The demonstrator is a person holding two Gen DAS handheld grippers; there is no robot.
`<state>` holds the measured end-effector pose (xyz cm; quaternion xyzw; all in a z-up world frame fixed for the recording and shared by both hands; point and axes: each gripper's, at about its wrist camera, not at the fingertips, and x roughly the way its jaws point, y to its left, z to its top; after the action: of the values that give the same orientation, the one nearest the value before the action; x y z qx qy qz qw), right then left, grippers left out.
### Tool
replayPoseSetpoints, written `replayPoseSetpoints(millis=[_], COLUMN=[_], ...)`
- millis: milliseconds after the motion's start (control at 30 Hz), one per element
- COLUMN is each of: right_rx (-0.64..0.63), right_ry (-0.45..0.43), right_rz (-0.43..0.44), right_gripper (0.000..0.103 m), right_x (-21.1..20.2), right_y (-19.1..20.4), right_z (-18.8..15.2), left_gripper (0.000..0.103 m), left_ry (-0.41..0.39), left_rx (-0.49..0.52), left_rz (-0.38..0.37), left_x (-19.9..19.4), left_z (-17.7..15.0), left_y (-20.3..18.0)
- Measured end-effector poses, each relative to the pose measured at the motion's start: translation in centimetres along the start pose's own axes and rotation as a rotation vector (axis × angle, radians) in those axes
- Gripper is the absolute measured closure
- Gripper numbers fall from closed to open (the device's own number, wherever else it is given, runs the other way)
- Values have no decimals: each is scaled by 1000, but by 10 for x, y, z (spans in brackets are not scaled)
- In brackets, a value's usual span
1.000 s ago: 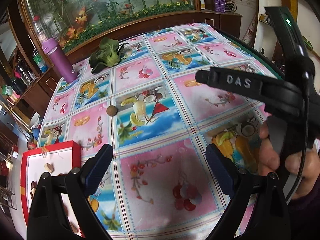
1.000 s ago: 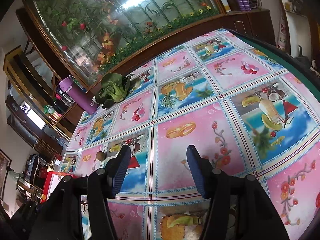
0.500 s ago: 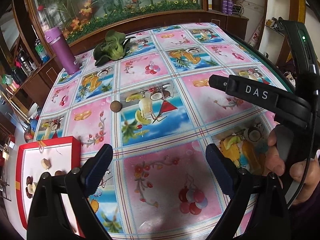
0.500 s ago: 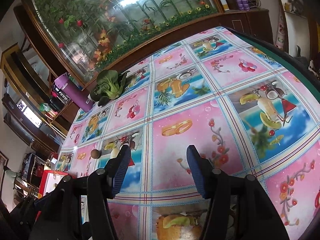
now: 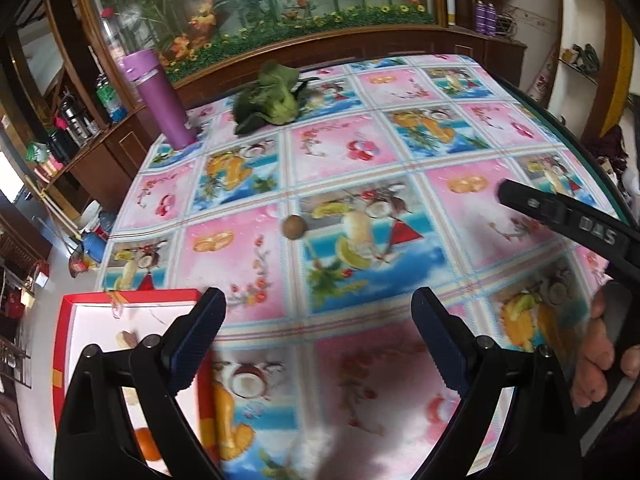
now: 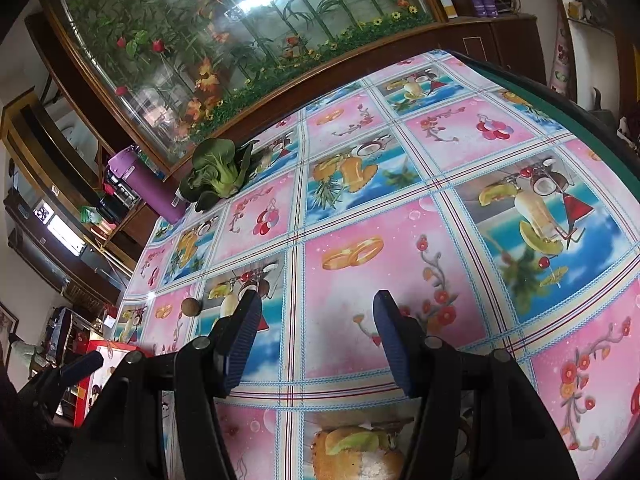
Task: Organize fruits
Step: 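Lower the left gripper onto the brown kiwi and close it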
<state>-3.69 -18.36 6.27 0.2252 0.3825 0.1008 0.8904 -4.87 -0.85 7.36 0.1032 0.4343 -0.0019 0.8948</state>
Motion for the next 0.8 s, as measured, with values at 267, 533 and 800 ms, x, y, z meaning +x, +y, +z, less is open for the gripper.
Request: replayPoseSetpoints(millis=[267, 533, 800], right_rx=[-2, -13, -19], right_ry=[15, 30, 42], right_rz=[4, -10, -10], right_gripper=[45, 45, 45], right_x=[2, 7, 9], right_y=[2, 3, 3], right_z=[-1, -2, -2], left_gripper=[9, 9, 9], left_ry=[35, 38, 46], left_rx=[-91, -69, -134], left_rz=[82, 44, -1], left_x=[29, 57, 94], left_z=[-1, 15, 33], left_y=[58, 49, 51])
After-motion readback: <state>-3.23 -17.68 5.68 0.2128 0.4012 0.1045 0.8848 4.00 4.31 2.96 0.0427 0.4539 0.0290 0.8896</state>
